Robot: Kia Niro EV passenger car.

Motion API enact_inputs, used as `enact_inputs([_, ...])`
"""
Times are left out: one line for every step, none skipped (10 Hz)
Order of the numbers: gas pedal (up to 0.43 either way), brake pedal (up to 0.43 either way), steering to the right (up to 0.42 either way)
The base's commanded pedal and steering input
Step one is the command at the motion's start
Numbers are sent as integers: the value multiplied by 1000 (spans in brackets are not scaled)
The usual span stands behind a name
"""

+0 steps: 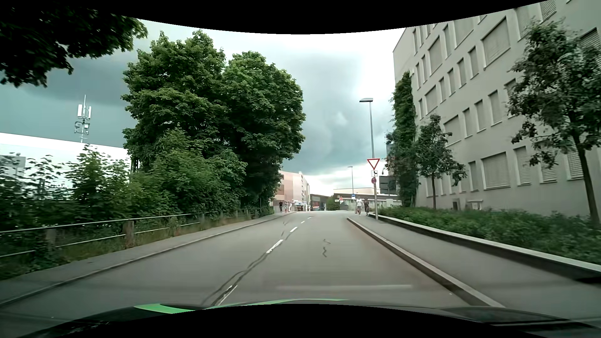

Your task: Follow the waypoints while adhering to traffic rules and regulations

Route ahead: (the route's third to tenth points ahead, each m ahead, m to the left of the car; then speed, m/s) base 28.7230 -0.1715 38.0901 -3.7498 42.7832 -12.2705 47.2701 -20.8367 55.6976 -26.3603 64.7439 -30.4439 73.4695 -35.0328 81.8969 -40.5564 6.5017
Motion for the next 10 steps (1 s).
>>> enact_inputs([169, 0, 15])
enact_inputs([157, 0, 14])
enact_inputs([157, 0, 14])
enact_inputs([157, 0, 12])
enact_inputs([138, 0, 12])
enact_inputs([118, 0, 10])
enact_inputs([118, 0, 9])
enact_inputs([118, 0, 8])
enact_inputs([118, 0, 8])
enact_inputs([118, 0, 7])
